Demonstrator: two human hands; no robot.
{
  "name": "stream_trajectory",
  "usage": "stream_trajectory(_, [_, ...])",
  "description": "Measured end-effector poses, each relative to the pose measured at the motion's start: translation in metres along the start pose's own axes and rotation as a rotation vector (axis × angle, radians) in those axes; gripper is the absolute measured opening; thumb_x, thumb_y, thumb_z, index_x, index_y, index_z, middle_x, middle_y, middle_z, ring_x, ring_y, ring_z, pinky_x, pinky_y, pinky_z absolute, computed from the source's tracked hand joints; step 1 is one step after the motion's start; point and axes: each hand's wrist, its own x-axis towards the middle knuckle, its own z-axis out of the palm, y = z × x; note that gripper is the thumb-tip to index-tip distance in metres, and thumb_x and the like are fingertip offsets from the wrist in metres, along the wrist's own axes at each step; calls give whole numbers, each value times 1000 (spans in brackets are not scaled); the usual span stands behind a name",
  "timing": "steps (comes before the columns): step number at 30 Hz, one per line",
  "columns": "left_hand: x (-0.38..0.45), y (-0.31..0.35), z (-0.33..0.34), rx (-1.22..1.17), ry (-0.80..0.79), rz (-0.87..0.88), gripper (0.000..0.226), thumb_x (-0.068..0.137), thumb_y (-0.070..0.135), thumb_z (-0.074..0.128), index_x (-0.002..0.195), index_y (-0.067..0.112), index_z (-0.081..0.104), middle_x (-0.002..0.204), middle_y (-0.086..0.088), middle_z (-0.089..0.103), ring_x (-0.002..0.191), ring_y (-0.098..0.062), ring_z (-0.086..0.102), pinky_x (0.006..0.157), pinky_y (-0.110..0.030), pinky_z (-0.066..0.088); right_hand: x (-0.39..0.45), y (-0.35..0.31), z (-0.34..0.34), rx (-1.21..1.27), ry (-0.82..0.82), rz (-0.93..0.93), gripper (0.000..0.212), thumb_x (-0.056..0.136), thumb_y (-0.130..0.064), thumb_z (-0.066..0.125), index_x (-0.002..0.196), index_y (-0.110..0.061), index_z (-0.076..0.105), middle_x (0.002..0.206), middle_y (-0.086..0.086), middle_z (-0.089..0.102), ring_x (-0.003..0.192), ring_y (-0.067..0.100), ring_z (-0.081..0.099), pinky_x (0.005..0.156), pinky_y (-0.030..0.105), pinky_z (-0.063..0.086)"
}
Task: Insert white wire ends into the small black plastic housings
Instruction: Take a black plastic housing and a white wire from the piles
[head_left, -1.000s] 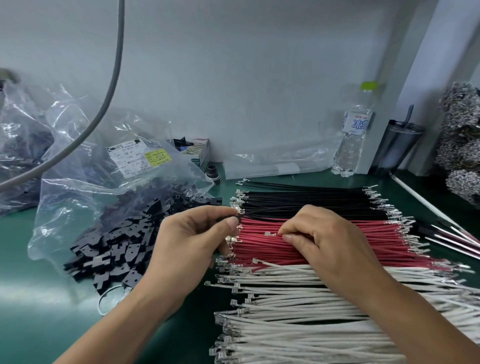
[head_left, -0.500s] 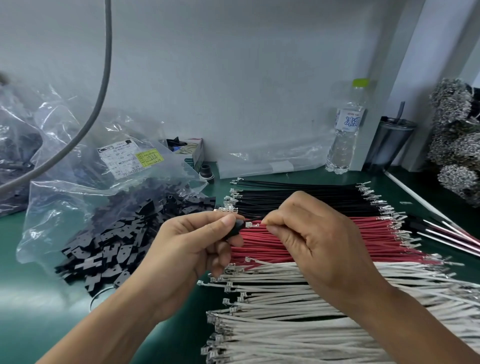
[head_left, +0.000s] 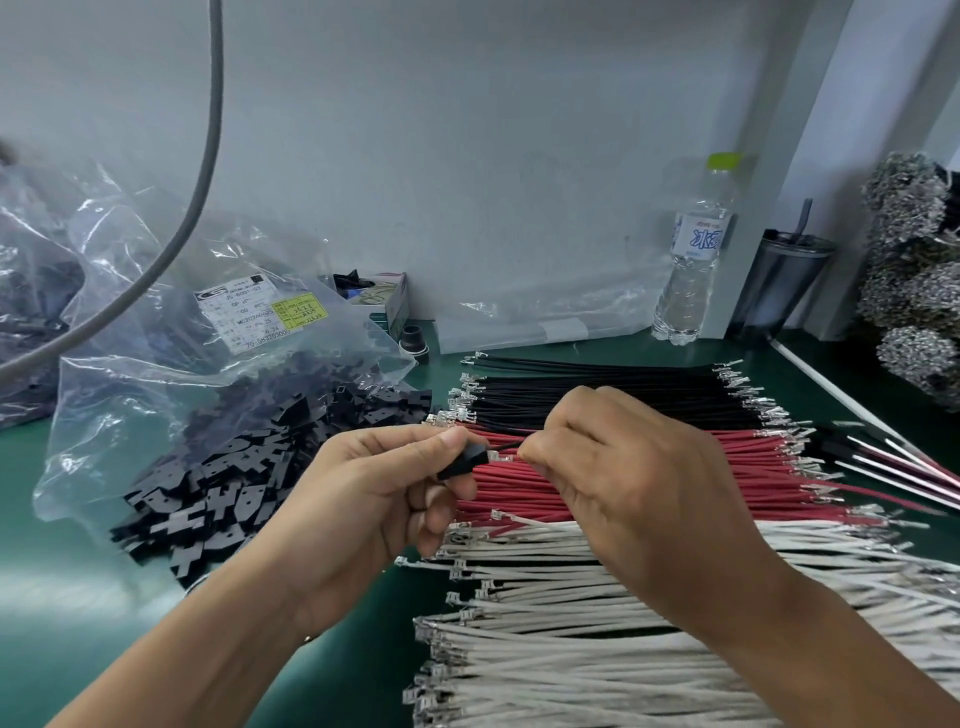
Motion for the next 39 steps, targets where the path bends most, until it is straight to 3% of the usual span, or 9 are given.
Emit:
stream_trajectory(4, [-2,0,2,37,6,-36,35,74,27,79,97,0,79,70,-14,66,46,-14,52,41,-22,43,1,-5,-1,-106,-10,-73,15,86,3,71,85,-12,69,83,0,57,71,17,49,46,32,42])
stream_trajectory(9, [-4,1,8,13,-13,-31,36,75,31,78,101,6,80,74,-12,69,50,-15,56,44,-24,47,1,-11,5,-42,5,-53,8,94,-7,67,89,-12,69,84,0,57,71,17,50,47,34,45])
stream_trajectory(12, [-4,-1,7,302,53,198,40,69,31,89,107,21,81,88,-12,77,61,-23,66,54,-31,57,0,-3,6,52,5,30,7,98,-15,65,93,-15,70,86,-3,59,74,17,55,53,36,50])
stream_trajectory(15, [-4,-4,8,553,112,403,24,70,27,84,93,31,83,79,-9,77,60,-29,69,58,-41,59,-2,4,5,145,1,80,9,99,-23,64,95,-18,71,88,-8,59,77,10,57,62,28,51])
stream_trajectory(20, [-5,-5,9,461,69,385,17,73,24,78,89,26,84,68,-8,75,52,-17,67,54,-23,55,-1,5,3,170,19,121,16,96,-29,60,87,-19,69,84,-10,57,73,8,54,63,22,45])
stream_trajectory(24, [-7,-5,9,457,43,371,14,75,23,77,88,19,83,64,-11,73,51,-19,68,54,-23,56,-1,-1,8,162,49,76,15,96,-24,61,85,-16,66,82,-7,55,71,10,51,63,23,43])
stream_trajectory(28, [-7,-6,8,515,28,359,13,78,28,77,89,23,82,64,-9,73,52,-19,69,52,-25,54,-3,4,5,160,18,51,22,98,-33,54,85,-20,67,81,-11,56,69,8,52,60,21,42])
stream_trajectory(33, [0,-8,4,514,67,387,8,85,18,77,86,24,82,65,-2,73,47,-9,63,46,-12,44,-1,7,-10,51,60,61,11,92,-32,67,84,-25,69,84,-13,55,75,11,51,56,26,42])
stream_trajectory(39, [0,-9,-1,493,119,389,17,89,7,77,85,22,82,58,1,70,42,-1,53,43,-9,40,-7,-3,-2,-15,-382,98,13,83,-43,72,75,-33,69,76,-18,57,73,5,52,54,25,38])
